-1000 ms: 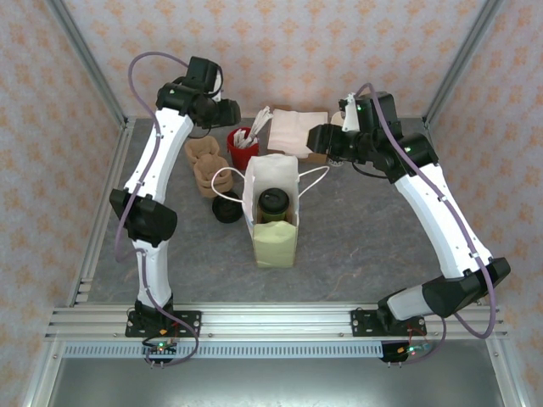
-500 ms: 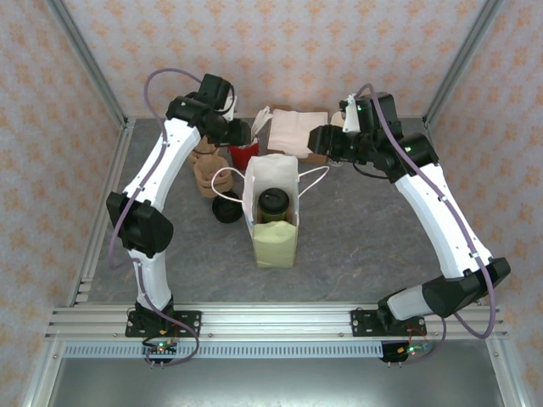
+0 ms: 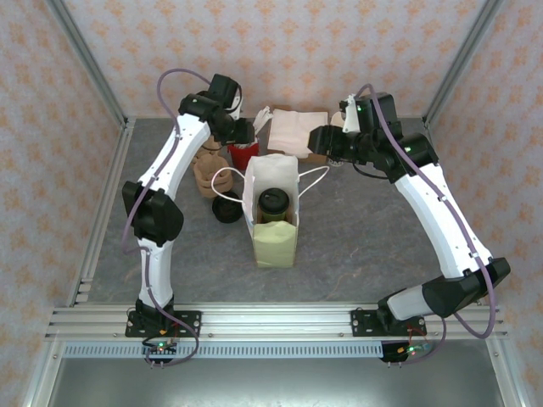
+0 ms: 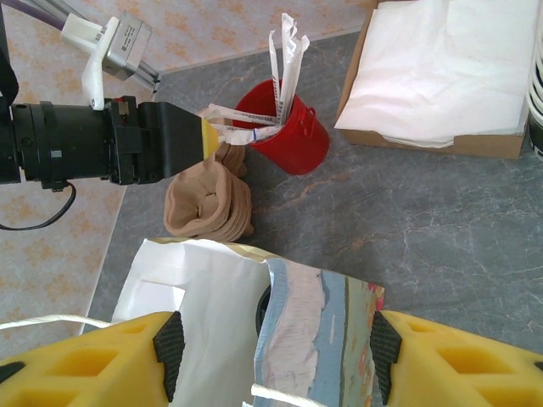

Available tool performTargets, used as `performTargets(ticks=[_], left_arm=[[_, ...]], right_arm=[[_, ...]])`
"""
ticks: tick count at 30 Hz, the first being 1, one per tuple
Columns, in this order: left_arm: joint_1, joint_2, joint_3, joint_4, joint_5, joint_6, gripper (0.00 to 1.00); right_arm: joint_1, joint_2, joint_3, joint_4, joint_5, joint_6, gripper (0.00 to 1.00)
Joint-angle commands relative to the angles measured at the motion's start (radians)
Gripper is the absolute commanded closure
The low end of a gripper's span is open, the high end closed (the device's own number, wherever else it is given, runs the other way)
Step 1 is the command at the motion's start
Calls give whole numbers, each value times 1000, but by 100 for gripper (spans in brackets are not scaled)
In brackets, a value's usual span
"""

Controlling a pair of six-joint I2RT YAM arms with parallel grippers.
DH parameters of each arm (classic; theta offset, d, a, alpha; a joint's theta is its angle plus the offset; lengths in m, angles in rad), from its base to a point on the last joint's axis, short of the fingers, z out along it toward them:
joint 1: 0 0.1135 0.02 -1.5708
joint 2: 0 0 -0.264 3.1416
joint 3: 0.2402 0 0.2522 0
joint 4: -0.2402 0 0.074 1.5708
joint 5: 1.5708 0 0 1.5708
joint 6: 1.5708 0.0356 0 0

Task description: Pack the takeout coffee

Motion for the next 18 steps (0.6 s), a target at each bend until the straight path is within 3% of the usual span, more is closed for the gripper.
performTargets(ticks=[1,18], left_arm=[[4,10,40,-10,-37,19,60],[22,60,83,-43,-82,39,65]], right_arm=[[-10,-22,-14,-11,23,-18,38],[-30,-11,-18,-12,14,-31,38]])
